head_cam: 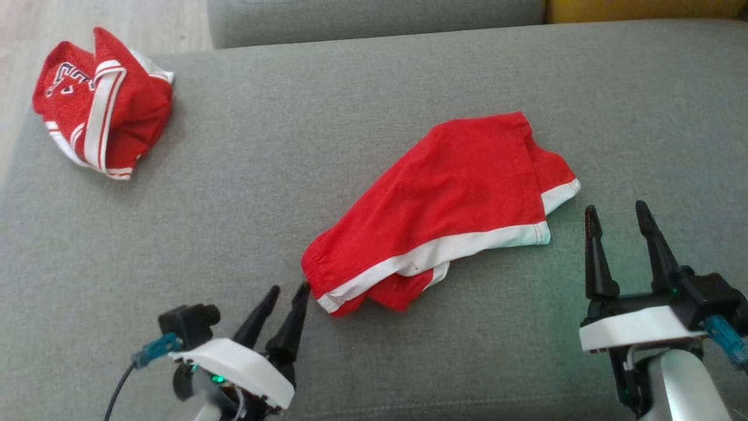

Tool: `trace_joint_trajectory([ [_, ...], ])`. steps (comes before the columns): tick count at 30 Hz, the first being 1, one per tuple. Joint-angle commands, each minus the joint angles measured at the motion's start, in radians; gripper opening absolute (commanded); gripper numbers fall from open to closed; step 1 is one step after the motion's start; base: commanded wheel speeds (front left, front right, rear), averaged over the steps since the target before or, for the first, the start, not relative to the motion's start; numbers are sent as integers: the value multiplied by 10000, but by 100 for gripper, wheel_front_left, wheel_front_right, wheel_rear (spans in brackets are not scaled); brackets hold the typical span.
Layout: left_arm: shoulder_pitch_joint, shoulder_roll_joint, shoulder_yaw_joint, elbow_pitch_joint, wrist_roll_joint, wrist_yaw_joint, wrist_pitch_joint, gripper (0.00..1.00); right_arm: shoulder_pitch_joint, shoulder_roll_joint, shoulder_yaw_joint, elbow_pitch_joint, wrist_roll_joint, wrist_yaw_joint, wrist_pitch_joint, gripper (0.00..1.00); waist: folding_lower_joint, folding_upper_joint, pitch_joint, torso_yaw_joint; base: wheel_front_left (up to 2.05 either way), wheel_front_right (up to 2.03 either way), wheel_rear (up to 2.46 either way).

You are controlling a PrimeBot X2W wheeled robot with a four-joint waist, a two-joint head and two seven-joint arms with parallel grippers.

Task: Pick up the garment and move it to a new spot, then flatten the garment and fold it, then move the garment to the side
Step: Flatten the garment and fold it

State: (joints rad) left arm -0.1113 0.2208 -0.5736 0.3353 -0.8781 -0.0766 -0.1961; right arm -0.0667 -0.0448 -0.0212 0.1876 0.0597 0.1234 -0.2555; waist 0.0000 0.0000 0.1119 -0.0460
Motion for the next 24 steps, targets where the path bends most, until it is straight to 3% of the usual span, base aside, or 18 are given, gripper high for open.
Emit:
trace_joint_trajectory([
  [1, -155, 224, 420, -395, 221, 127, -207, 100, -76, -54, 163, -279, -102, 73, -63, 100, 0, 0, -61, 65, 0, 0, 0],
  [7, -175, 26, 1003, -992, 1508, 998, -631, 100, -43, -54, 145, -230, -127, 73, -63, 100, 0, 0, -303, 200, 0, 0, 0],
  [11, -50, -464, 1805, -1680, 3162, 1411, -651, 100, -35, -54, 146, -211, -133, 73, -63, 100, 0, 0, -388, 243, 0, 0, 0],
  [17, 448, -1030, 2535, -1826, 4758, 1248, -655, 100, -44, -54, 153, -196, -143, 73, -63, 100, 0, 0, -439, 265, 0, 0, 0],
  [24, 778, -1409, 3194, -1776, 5601, 955, -656, 100, -52, -54, 107, -195, -176, 73, -63, 100, 0, 0, -452, 286, 0, 0, 0],
])
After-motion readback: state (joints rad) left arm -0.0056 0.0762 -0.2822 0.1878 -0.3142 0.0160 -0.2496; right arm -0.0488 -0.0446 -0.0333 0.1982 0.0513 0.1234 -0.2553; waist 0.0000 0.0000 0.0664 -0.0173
